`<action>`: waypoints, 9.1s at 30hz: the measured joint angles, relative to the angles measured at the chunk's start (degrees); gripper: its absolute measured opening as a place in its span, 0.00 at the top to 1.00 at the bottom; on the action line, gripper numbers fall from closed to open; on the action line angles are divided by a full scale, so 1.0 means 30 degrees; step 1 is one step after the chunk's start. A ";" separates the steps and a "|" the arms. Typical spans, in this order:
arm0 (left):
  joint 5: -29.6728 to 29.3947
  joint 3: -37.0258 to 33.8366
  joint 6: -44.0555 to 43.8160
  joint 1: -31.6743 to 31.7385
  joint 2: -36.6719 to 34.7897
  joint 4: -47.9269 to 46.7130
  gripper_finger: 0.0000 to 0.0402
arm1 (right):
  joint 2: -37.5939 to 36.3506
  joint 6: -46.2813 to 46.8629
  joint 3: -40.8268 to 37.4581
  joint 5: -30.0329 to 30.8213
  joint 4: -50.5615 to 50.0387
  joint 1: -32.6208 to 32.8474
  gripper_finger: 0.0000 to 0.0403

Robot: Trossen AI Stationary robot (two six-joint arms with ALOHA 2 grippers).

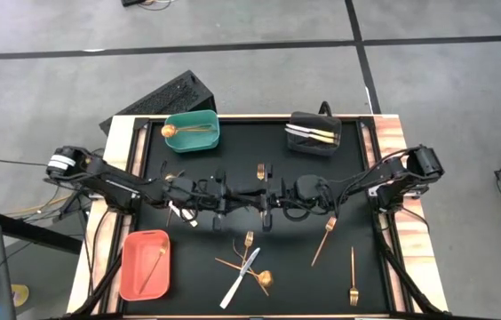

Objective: Sort silverware by color (type)
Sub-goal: Put the gold fork into the orange bin, then put the yellow table knife into the black bin

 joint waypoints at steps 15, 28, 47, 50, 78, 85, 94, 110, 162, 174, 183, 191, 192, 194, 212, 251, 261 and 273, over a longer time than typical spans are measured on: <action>-1.1628 0.1873 -1.9168 -1.1987 -0.7520 -2.1210 0.97 | 0.0007 0.4164 0.0000 0.3329 -0.6086 0.0907 0.64; -1.0318 0.1851 -3.8914 -2.1156 -0.4558 -3.0673 0.95 | 0.0007 0.4683 0.0000 0.4890 -0.7153 0.1413 0.62; -0.9053 0.1873 -3.7646 -2.1315 -0.2415 -2.8093 0.91 | 0.0007 0.5048 0.0000 0.4903 -0.7656 0.1537 0.62; -0.8532 0.1873 -3.7566 -2.1285 -0.2426 -2.8167 0.85 | 0.0000 0.5182 0.0000 0.4903 -0.7656 0.1530 0.62; -0.6939 0.1873 -3.7139 -1.9602 -0.1351 -2.9653 0.59 | 0.0000 0.6541 -0.0015 0.4903 -0.8443 0.1523 0.62; -0.5878 0.1873 -3.6758 -1.9588 -0.0358 -2.9518 0.79 | 0.0000 0.6534 -0.0015 0.4903 -0.8597 0.1523 0.62; -0.6012 0.3060 -3.6574 -1.9595 -0.0635 -3.0675 0.97 | 0.0000 0.6534 -0.0015 0.4896 -0.8632 0.1523 0.62; -0.3495 0.6536 -3.8426 -2.0655 -0.0635 -3.6841 0.95 | 0.0000 0.6468 -0.0015 0.4896 -0.8997 0.1486 0.62; -0.8967 0.6543 -0.7734 -0.2816 -0.1120 -2.6534 0.70 | -0.0007 1.0945 -0.0015 0.6370 -1.8951 0.2713 0.62; -1.0433 0.6243 -0.4767 -0.2138 -0.7580 -2.5918 0.70 | -0.2399 1.5311 -0.0015 1.0935 -2.2981 0.3863 0.62; -1.0658 -0.1195 -0.2225 -0.3492 -1.0211 -1.5410 0.70 | -0.5748 2.0769 0.0000 1.1027 -3.0236 0.6471 0.62; -1.0196 -0.6784 -0.1534 -0.2163 -0.9278 -0.5215 0.70 | -0.5175 2.0947 0.0000 0.8986 -3.1576 0.7236 0.62; -0.9880 -0.7121 -0.1659 -0.1993 -0.9097 -0.4510 0.70 | -0.4767 2.0498 0.0000 0.8993 -3.1074 0.7067 0.62; -0.9079 -0.7497 -0.1972 -0.1780 -0.8699 -0.3491 0.70 | -0.3848 1.9340 -0.0007 0.8792 -2.9847 0.6657 0.62; -0.9516 -0.7540 -0.4340 -0.1687 -0.6936 -0.5811 0.70 | 0.2560 1.0345 0.0000 -0.4455 -1.6348 0.4131 0.66; -0.8987 -0.6418 -0.5257 -0.1770 -0.7897 -0.5203 0.70 | -0.1885 0.8828 -0.0029 0.5336 -2.2179 0.2126 0.66; -0.7409 -0.6411 -0.7520 -0.1804 -0.7892 -0.7383 0.70 | 0.1938 0.2248 0.0015 0.2751 -1.8430 -0.1220 0.66; -0.8007 -0.6412 -0.7753 -0.1815 -0.7520 -0.7893 0.70 | 0.4306 0.0688 0.0051 0.0309 -1.6368 -0.2808 0.66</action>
